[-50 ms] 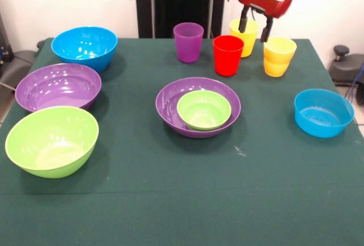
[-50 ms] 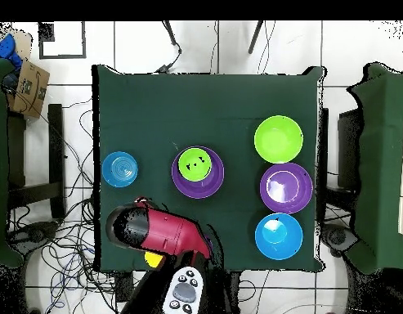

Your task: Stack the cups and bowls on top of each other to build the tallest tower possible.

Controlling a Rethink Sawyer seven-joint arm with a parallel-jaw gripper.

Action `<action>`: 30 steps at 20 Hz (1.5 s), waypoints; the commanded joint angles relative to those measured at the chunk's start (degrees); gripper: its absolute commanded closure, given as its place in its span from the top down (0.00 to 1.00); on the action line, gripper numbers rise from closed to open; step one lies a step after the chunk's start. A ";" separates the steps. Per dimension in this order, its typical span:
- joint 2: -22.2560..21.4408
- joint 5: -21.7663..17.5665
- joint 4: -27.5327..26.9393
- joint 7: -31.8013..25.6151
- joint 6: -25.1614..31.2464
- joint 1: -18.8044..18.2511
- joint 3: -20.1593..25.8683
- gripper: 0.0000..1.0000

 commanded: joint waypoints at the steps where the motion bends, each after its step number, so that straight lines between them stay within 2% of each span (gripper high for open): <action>1: 3.93 -1.44 1.23 7.46 -5.84 0.31 4.64 1.00; 10: 4.67 -3.07 2.94 5.58 -10.48 -2.49 6.06 1.00; 30: 6.64 -4.16 1.67 4.83 -11.81 -1.56 4.60 1.00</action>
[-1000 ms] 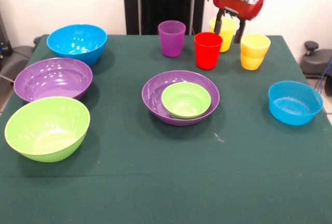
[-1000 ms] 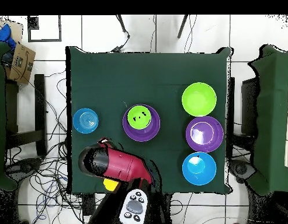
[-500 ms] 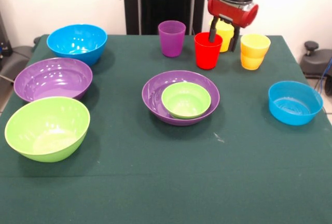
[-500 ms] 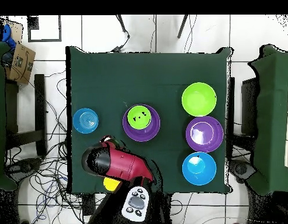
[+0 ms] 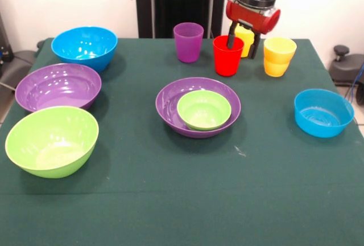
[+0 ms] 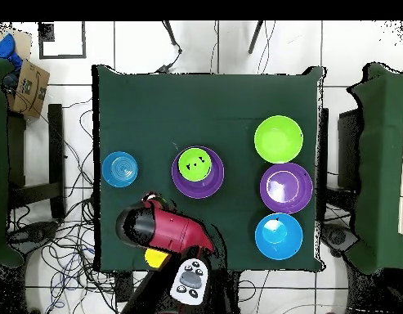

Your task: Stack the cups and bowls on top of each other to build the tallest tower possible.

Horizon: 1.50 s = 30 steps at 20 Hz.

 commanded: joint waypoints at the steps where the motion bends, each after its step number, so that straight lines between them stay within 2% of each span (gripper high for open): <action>1: 2.67 -3.62 1.62 4.82 -2.02 -0.32 4.49 1.00; 5: 2.59 -3.98 1.26 4.43 -0.64 -0.54 4.12 1.00; 15: 3.21 -5.04 3.38 5.45 -4.79 -1.83 6.31 1.00; 21: 3.83 -5.65 2.95 5.78 -5.55 -1.15 5.82 1.00; 30: 3.97 -5.39 3.82 6.02 -6.03 -2.42 7.42 1.00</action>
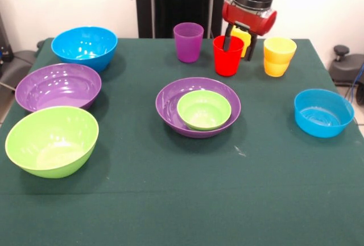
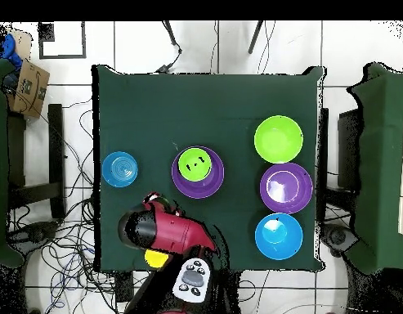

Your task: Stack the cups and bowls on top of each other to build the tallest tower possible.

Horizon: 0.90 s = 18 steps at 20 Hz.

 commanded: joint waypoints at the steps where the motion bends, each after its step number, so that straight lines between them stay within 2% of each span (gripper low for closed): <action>1: 3.77 -2.77 3.27 5.98 -2.45 -1.56 7.07 1.00; 13: 2.20 -1.50 2.34 5.76 3.24 -0.70 5.59 1.00; 18: 1.96 -1.68 1.68 5.62 3.72 0.09 4.49 1.00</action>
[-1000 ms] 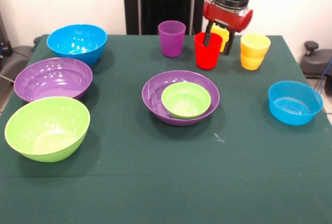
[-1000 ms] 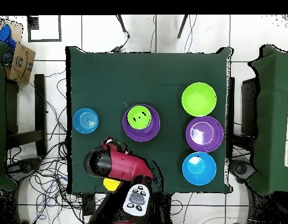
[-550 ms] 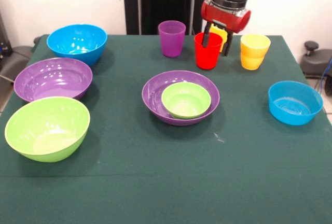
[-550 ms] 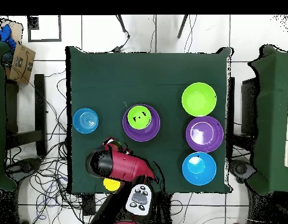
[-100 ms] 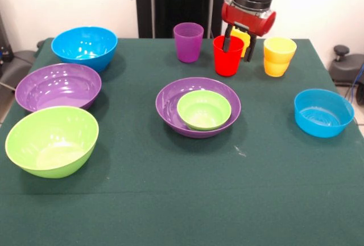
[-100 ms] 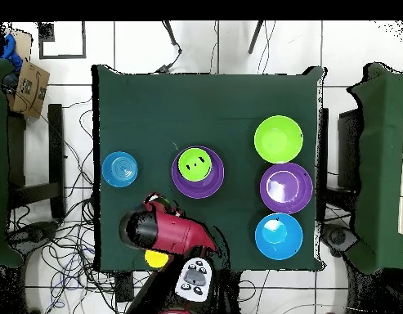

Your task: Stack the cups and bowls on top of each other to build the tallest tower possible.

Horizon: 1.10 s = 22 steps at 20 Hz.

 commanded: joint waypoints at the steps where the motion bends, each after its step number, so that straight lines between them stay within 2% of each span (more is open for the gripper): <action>1: 1.93 -1.72 1.22 5.62 4.29 0.66 3.81 1.00; 5: 1.83 -1.57 1.23 5.76 4.14 0.51 3.99 1.00; 11: 0.82 -1.35 -0.05 5.32 8.65 1.15 2.77 1.00; 22: -0.65 -1.13 -1.11 5.74 12.98 1.43 2.33 1.00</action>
